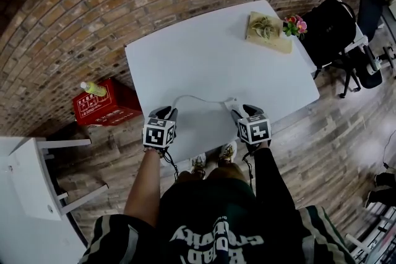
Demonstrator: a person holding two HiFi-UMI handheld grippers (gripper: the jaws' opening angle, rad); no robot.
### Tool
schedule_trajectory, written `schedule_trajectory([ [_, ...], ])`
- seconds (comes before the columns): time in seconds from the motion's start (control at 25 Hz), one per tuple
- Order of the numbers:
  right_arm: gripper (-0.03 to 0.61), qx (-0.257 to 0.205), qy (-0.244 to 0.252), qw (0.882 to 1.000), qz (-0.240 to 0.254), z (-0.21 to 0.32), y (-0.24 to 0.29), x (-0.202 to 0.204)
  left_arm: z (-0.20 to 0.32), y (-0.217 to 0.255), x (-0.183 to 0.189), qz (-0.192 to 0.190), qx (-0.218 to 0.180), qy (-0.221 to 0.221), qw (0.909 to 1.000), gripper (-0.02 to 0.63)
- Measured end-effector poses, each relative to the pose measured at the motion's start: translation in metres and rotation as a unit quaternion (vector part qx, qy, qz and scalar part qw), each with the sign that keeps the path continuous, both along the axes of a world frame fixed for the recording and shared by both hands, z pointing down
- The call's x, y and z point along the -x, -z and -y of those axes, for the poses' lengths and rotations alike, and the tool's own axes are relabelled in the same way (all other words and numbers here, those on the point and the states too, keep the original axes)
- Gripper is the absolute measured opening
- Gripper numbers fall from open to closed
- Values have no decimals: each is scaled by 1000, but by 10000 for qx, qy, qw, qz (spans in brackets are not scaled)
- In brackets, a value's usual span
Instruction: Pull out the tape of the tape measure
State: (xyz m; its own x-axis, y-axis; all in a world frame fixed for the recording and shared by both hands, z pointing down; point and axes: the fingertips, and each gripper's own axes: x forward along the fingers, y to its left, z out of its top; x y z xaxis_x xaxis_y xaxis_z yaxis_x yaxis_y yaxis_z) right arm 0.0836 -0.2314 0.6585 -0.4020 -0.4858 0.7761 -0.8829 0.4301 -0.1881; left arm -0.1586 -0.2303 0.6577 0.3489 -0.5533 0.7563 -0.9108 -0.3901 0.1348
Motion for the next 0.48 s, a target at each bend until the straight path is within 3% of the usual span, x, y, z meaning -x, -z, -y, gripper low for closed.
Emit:
schedule_trajectory([
  [0.28,212,-749,-172,9968,233,12,46,2,17,44,-5,-213,-527,-120,9983,94],
  [0.48,213,-1242,-325,9911,353,21,85,5,34,102,-10,-339,-1256,-258,9912,124],
])
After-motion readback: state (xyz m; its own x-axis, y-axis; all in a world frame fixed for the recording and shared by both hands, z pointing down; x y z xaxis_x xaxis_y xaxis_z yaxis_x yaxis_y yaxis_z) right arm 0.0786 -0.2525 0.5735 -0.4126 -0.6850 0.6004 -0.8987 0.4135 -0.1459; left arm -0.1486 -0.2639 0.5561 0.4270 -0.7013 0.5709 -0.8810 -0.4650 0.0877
